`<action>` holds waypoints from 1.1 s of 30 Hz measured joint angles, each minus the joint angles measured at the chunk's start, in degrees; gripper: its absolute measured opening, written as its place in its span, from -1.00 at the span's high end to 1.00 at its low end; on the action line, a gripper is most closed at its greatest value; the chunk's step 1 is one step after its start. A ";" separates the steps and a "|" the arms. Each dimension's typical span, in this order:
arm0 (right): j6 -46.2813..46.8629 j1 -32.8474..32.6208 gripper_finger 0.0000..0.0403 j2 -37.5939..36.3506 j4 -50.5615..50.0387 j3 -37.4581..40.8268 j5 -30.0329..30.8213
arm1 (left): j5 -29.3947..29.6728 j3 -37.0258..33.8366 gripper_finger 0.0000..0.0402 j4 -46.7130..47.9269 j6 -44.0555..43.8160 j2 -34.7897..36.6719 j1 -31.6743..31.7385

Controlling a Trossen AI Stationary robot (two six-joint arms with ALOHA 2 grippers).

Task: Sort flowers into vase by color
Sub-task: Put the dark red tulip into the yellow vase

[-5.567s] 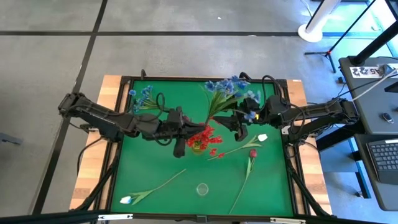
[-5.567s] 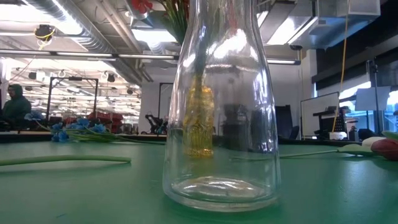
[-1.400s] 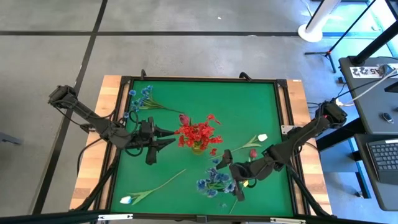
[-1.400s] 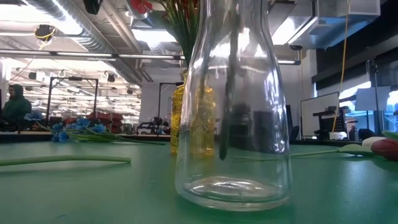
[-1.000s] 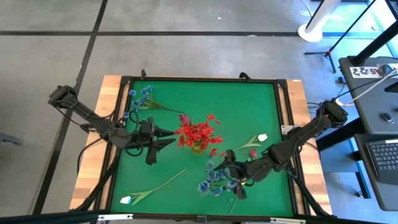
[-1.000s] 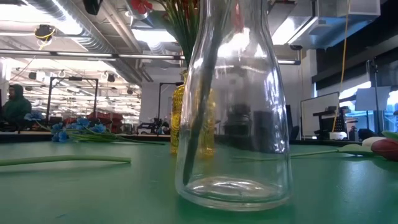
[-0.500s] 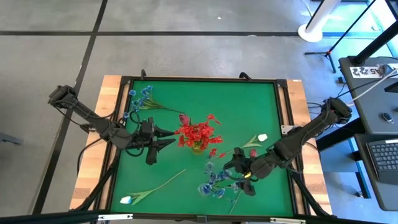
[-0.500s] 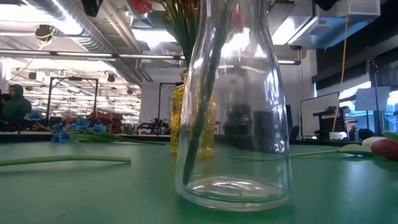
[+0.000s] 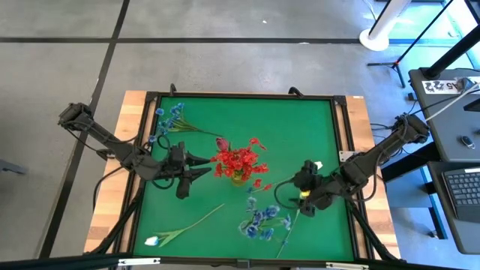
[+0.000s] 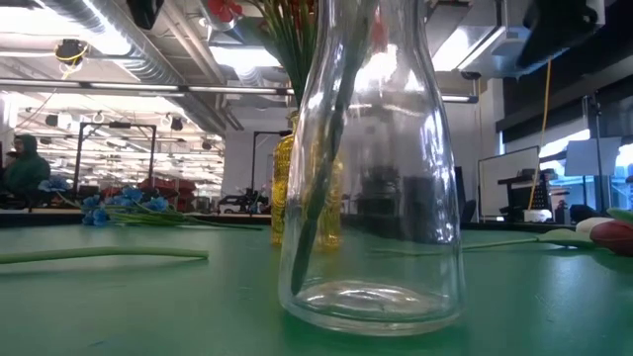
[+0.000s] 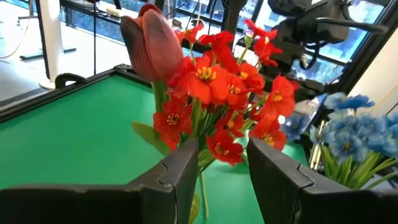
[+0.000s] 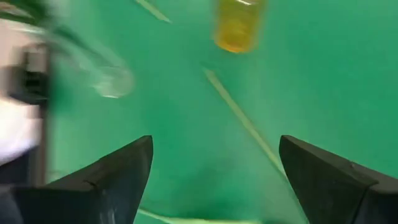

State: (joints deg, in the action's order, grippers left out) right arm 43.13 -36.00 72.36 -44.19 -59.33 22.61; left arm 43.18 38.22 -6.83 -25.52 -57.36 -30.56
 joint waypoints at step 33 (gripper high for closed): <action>41.66 -3.72 -0.73 -8.47 2.48 26.18 0.94 | 0.00 0.00 0.33 13.53 -9.05 -0.01 -0.01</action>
State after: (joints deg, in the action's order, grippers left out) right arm 84.79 -39.72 63.89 -41.71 -33.15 23.55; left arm 43.18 38.22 6.70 -34.57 -57.37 -30.57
